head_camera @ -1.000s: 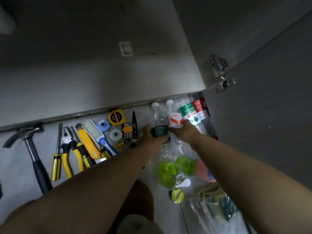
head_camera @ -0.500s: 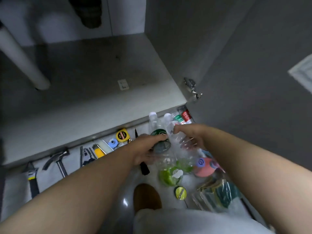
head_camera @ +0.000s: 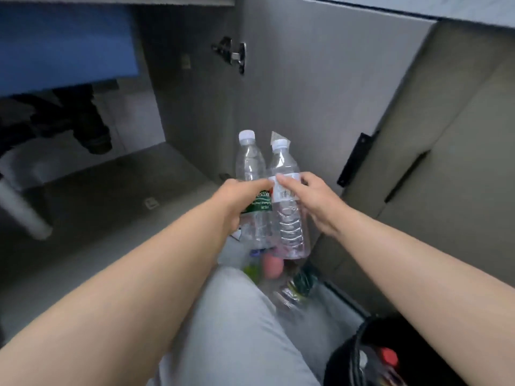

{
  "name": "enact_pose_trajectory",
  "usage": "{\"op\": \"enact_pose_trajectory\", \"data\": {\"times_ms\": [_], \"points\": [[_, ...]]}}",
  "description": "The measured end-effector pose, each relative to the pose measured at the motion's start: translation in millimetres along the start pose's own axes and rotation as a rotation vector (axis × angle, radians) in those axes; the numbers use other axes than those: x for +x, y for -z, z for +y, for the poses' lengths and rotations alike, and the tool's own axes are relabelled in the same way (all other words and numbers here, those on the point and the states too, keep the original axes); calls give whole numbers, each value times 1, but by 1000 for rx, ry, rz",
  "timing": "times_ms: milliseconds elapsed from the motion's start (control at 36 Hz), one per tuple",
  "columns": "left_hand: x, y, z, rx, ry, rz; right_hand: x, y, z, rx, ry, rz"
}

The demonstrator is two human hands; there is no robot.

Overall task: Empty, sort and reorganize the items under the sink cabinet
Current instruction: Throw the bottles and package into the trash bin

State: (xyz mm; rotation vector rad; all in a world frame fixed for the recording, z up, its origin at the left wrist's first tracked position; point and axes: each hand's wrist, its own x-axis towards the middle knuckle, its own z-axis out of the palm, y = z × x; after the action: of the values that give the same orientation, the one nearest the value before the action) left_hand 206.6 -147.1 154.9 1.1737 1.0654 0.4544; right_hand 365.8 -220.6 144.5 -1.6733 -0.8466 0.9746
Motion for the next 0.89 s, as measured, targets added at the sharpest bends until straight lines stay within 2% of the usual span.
{"op": "enact_pose_trajectory", "data": {"times_ms": [83,167,250,333,444,722,889], "points": [[-22,-39,0,92,29,8,-33,36,5,-40,-23,42],[-40,-76,-13,114,49,-56,-68,72,22,-28,-48,73],[-56,-105,-38,230,-16,-105,-108,106,45,-37,-52,93],[-65,-120,-61,340,-5,-228,-148,139,72,-39,-70,134],[-74,-134,-68,321,-18,-358,-193,174,102,-165,-115,204],[-76,-146,-74,364,-84,-436,-220,192,183,-471,-348,449],[-70,-148,-78,380,-101,-432,-211,168,247,-471,-403,566]]}}
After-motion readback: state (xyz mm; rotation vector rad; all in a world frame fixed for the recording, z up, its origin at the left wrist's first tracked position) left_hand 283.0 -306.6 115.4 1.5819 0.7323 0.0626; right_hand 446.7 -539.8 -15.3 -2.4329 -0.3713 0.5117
